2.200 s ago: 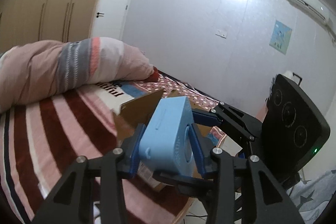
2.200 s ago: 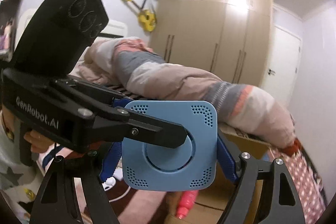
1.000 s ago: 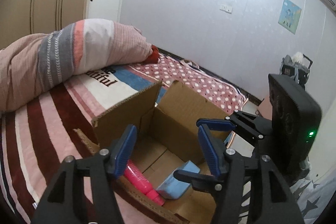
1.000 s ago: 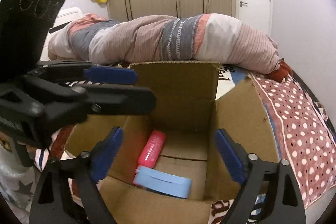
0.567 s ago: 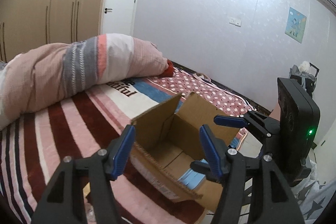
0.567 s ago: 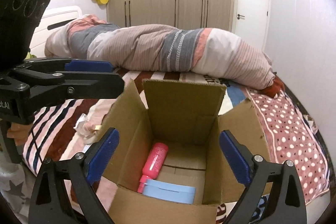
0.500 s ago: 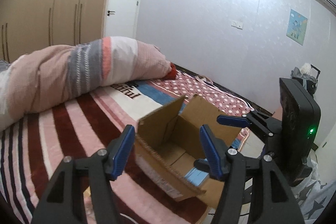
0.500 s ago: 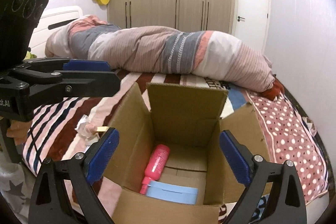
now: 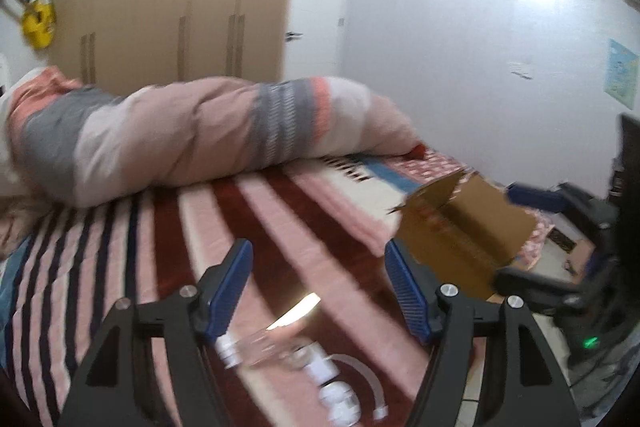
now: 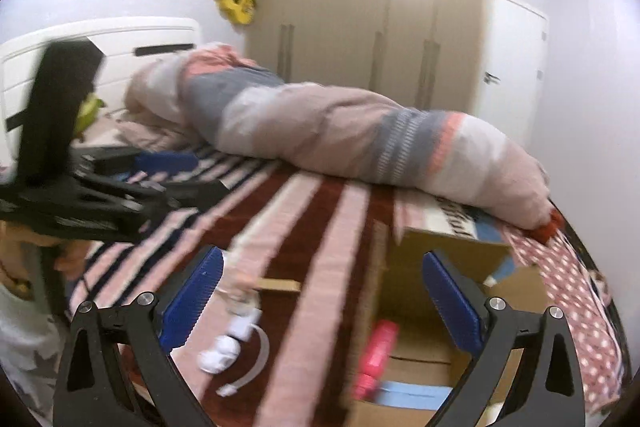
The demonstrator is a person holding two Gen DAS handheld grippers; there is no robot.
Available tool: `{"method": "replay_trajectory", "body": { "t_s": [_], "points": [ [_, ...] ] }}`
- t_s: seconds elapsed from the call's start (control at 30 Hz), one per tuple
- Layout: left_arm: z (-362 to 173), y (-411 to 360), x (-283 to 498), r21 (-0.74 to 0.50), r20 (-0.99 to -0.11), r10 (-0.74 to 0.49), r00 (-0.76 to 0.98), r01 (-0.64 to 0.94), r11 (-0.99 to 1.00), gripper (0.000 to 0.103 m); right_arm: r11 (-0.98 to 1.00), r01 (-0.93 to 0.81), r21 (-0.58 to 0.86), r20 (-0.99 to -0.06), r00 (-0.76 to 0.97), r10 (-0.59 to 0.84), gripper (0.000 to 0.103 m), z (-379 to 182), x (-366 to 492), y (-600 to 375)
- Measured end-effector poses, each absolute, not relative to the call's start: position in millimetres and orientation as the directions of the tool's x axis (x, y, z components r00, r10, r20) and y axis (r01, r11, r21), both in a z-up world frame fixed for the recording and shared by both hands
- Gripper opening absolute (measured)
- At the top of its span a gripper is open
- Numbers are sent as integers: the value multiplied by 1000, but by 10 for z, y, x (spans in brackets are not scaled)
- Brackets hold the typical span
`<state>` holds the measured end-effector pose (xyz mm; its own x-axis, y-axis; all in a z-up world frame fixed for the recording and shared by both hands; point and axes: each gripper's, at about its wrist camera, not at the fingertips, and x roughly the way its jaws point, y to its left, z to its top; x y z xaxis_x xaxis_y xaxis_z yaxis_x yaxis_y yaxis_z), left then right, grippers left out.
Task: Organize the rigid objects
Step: 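Grasp the white earbud case with the right gripper while the left grasps the perfume bottle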
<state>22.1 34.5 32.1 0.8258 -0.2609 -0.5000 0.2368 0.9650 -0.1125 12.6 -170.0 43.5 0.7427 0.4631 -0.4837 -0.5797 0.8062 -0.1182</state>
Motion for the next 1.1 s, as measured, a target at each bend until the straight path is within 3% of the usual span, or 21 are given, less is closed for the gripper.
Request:
{"method": "replay_trajectory", "body": {
  "t_s": [0.1,0.2,0.47,0.57,0.87,0.97,1.1],
  "points": [
    [88,550,188,-117,-532,-227,816,195,974,66,765,-625,-156,-487,723,490,84,337,-8,-1419],
    [-146,709,178,-136,-558,-213,802,166,977,66,720,-679,-143,-546,661,515,75,114,-62,-1163],
    [-832,907,316,-180,-648,-213,731,125,976,66,709,-704,27,-757,449,474,67,-839,97,-859],
    [-1001,841,400,-184,-661,-239,712,156,971,66,735,-673,84,-798,397,455,65,-1105,170,-850],
    [-1271,696,859,-220,-672,-332,662,249,943,65,746,-661,88,-856,333,396,42,-1547,309,-767],
    [-1302,671,903,-233,-666,-362,653,279,932,65,742,-664,93,-858,325,398,41,-1592,346,-787],
    [-1319,624,859,-227,-681,-378,627,310,923,52,743,-666,66,-858,342,383,40,-1583,381,-839]
  ]
}}
